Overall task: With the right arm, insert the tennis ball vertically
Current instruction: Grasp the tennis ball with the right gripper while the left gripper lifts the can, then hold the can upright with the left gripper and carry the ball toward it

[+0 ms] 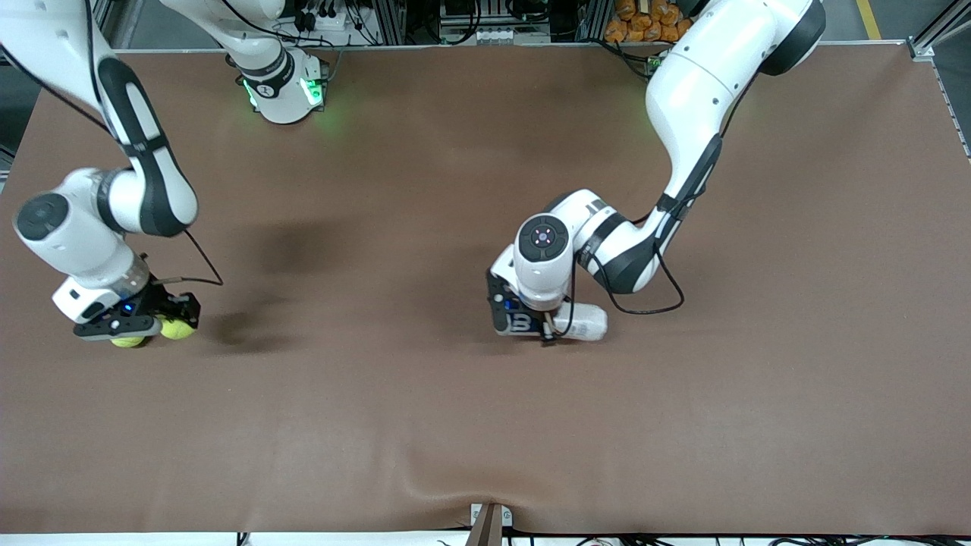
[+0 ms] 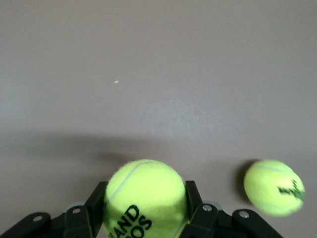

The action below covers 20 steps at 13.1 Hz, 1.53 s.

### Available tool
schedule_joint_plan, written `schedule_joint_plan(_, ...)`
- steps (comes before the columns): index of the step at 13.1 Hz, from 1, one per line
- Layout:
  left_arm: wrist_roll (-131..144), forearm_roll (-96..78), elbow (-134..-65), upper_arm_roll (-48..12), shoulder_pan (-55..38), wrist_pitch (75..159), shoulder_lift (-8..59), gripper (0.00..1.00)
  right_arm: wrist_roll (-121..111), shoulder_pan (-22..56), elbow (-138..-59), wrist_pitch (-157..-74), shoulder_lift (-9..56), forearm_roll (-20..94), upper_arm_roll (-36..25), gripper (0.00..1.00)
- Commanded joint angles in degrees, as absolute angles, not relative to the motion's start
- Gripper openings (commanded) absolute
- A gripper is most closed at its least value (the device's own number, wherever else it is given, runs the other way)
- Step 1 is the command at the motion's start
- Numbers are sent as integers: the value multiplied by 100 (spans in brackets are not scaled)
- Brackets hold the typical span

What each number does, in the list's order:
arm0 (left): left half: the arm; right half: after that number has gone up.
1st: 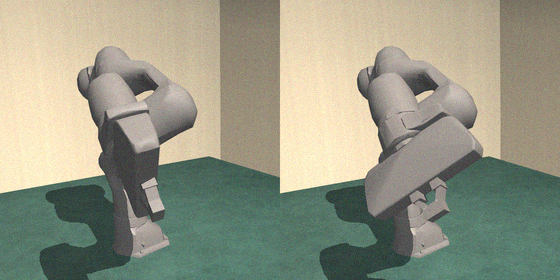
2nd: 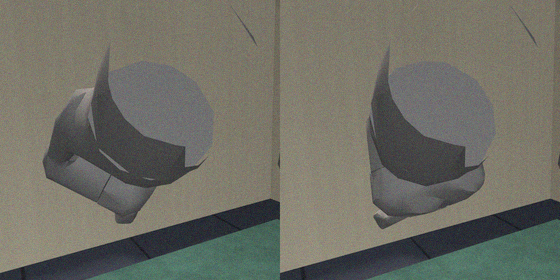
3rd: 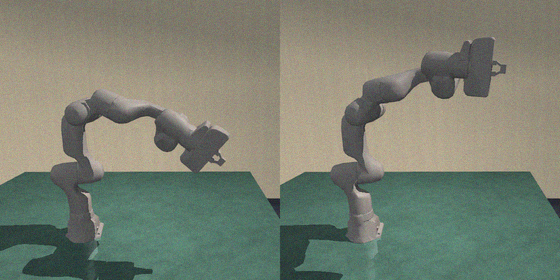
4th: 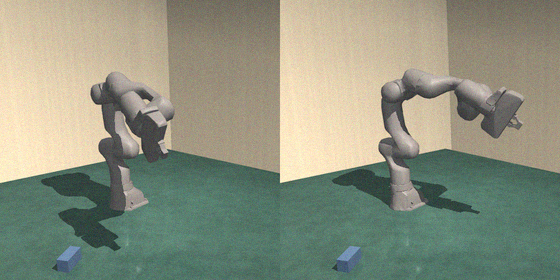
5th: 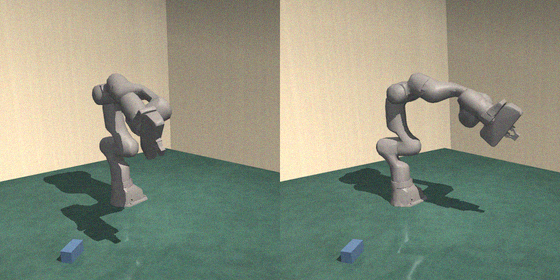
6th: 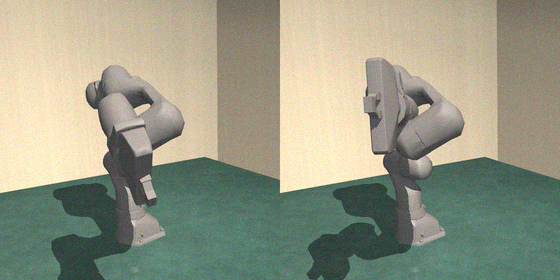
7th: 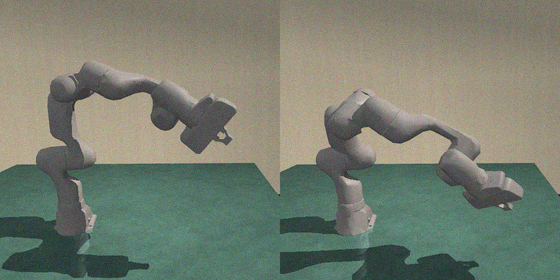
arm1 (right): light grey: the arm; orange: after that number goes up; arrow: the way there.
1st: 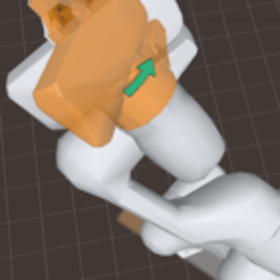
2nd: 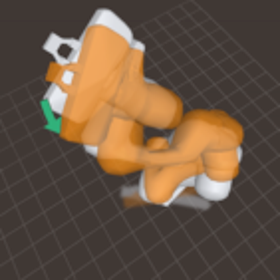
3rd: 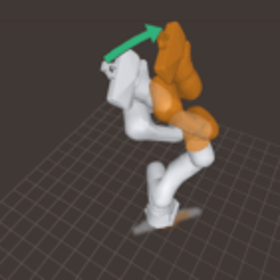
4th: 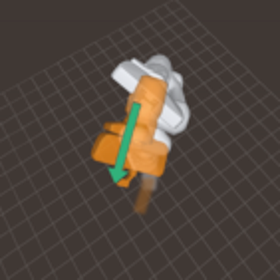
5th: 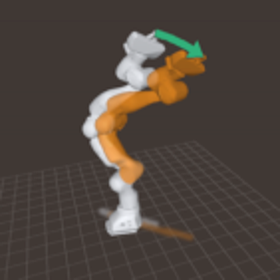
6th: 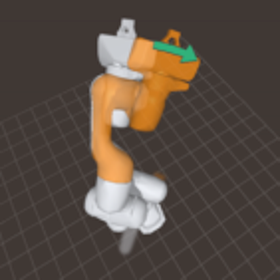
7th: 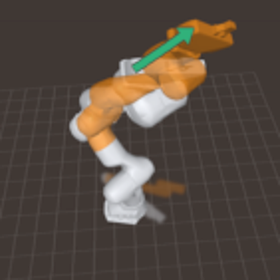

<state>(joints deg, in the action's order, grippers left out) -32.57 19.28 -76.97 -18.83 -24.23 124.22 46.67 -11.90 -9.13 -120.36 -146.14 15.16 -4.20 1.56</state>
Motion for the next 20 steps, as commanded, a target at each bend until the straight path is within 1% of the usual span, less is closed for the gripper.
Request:
schedule_joint_plan(1,-3112,1286,-7524,-2187,-2400,12716,4623,66,-1187,-835,-12086,-13697,775,-396,202,0)
schedule_joint_plan(3,-2963,592,-7523,-2425,-2364,13338,4623,66,-1187,-826,-11779,-12906,555,-396,202,0)
schedule_joint_plan(6,-2874,-436,-7585,-2461,-2644,14743,4754,67,-1169,-704,-11331,-11694,186,-396,202,0)
schedule_joint_plan(9,-2848,-1263,-7638,-2461,-3031,16211,4983,68,-1073,-519,-10383,-10314,158,-396,202,0)
schedule_joint_plan(10,-2848,-1527,-7638,-2461,-3198,16599,5070,70,-916,-414,-10049,-9909,176,-404,202,0)
schedule_joint_plan(11,-2848,-1712,-7646,-2452,-3347,16924,5158,70,-810,-309,-9828,-9696,184,-404,202,0)
schedule_joint_plan(12,-2848,-1836,-7638,-2452,-3497,17450,5324,70,-783,-203,-9687,-9590,193,-404,193,0)
schedule_joint_plan(13,-2839,-1933,-7620,-2461,-3637,18047,5535,70,-747,-115,-9625,-9571,193,-404,193,0)
schedule_joint_plan(15,-2734,-2126,-7611,-2461,-3936,18963,5826,70,-510,-53,-9606,-9580,220,-396,193,0)
schedule_joint_plan(16,-2699,-2127,-7611,-2461,-4016,19210,5914,70,-510,-27,-9606,-9580,220,-404,193,0)
schedule_joint_plan(17,-2690,-2127,-7611,-2461,-4095,19352,5950,73,-492,-18,-9606,-9580,228,-404,202,0)
schedule_joint_plan(20,-2663,-2127,-7585,-2461,-4297,19730,6116,73,-466,105,-9606,-9589,229,-387,202,0)
